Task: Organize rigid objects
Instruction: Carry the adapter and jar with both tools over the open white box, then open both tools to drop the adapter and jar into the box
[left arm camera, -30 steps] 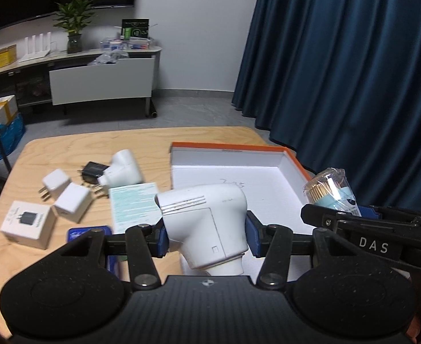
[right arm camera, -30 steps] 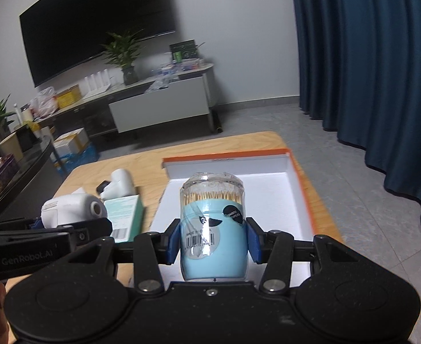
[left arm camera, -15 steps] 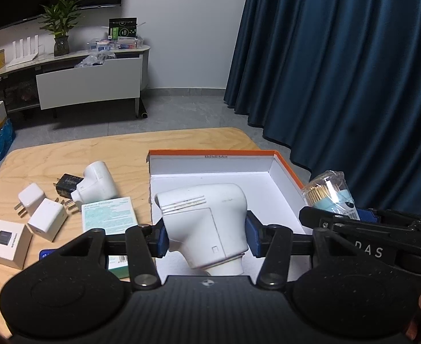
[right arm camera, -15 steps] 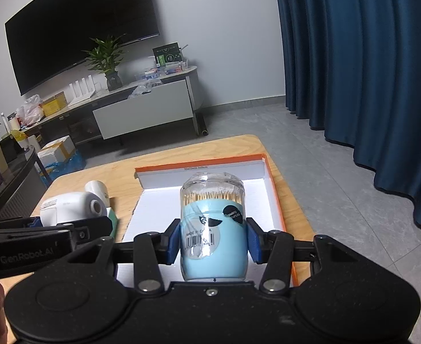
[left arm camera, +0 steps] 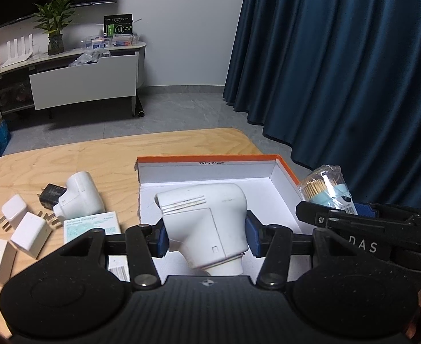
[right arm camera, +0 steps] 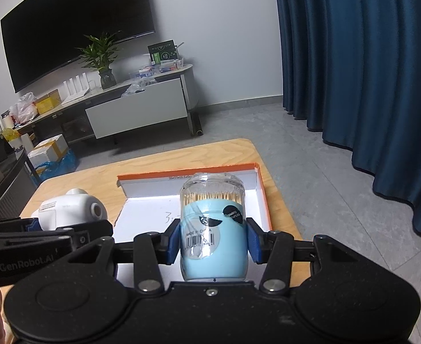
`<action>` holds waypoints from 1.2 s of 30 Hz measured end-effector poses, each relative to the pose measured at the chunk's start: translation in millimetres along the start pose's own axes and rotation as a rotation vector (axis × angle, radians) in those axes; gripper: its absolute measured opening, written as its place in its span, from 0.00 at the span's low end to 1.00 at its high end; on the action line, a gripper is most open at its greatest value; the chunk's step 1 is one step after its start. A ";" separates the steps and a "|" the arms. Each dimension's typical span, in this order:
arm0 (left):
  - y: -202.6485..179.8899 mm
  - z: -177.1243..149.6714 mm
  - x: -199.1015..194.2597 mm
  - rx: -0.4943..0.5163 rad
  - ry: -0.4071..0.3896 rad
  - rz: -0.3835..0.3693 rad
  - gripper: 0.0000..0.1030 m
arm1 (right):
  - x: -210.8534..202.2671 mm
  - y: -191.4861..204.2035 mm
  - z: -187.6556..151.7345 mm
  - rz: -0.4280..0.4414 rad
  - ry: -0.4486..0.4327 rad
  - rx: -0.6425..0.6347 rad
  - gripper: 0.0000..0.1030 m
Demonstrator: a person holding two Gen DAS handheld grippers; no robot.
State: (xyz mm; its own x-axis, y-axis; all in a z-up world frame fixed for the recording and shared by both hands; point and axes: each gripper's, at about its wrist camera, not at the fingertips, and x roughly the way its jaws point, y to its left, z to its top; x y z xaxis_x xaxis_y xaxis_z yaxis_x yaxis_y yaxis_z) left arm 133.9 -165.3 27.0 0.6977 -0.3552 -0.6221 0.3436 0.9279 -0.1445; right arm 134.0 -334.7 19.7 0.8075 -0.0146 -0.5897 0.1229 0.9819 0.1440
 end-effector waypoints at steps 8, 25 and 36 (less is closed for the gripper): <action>-0.8 9.3 24.2 -0.009 0.019 0.004 0.50 | 24.5 -8.6 10.8 -0.010 0.012 -0.010 0.55; -0.4 25.0 77.5 -0.024 0.065 0.029 0.50 | 79.1 -22.0 33.3 0.002 -0.009 -0.029 0.65; -2.4 31.3 79.6 -0.055 0.070 -0.019 0.77 | 36.4 -27.1 37.8 -0.017 -0.090 0.018 0.65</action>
State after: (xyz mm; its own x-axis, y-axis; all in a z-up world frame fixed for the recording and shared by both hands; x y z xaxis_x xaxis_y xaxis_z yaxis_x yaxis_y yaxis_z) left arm 208.3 -199.4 1.9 0.6448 -0.3661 -0.6710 0.3204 0.9264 -0.1975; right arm 181.8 -369.0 24.4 0.8535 -0.0484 -0.5188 0.1464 0.9778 0.1497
